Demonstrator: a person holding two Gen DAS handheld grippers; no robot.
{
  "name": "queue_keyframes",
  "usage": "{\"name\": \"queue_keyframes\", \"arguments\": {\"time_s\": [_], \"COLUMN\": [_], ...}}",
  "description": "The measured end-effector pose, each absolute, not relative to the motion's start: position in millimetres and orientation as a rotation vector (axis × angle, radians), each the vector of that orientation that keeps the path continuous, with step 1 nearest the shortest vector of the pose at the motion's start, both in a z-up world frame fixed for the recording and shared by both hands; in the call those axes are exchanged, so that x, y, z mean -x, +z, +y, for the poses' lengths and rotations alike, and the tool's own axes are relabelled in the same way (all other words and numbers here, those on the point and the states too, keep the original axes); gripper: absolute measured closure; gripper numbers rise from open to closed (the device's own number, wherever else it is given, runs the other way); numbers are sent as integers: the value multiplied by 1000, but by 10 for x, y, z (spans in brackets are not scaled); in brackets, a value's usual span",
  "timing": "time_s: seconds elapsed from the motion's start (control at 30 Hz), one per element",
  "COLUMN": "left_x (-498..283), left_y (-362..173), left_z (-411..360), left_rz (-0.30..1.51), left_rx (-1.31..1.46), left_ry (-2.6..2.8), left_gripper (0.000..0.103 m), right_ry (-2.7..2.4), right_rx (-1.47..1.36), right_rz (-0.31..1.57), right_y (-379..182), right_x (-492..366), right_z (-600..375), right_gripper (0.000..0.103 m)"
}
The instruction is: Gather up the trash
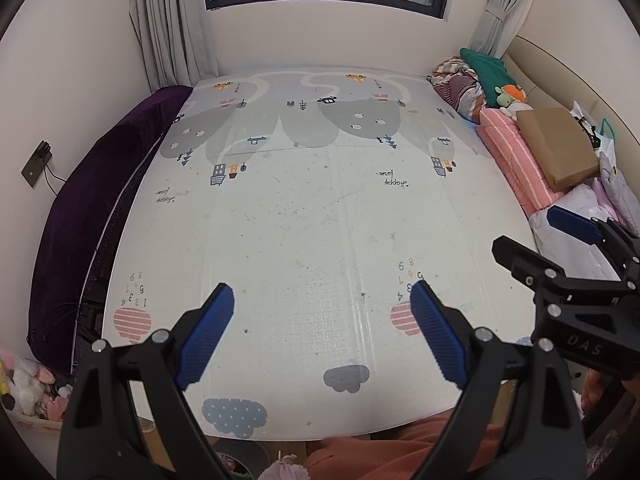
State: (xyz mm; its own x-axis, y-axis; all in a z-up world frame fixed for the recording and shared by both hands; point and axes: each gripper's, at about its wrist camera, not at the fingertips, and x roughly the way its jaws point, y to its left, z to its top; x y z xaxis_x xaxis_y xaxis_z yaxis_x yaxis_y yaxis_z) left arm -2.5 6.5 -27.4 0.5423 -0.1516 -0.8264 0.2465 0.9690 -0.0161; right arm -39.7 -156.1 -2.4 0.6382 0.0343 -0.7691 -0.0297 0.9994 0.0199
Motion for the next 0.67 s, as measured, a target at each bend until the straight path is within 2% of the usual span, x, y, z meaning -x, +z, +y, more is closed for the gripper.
{"name": "queue_keyframes", "arguments": {"time_s": [0.67], "left_x": [39], "left_y": [-269], "left_z": [34], "left_rz": [979], "left_rx": [-131], "left_ry": [-212], "left_gripper": [14], "right_ry": [37], "right_rx": [-5], "right_rz": [876], "right_y": [-29], "right_x": [391], "right_z": [-1571], "right_gripper": [20]}}
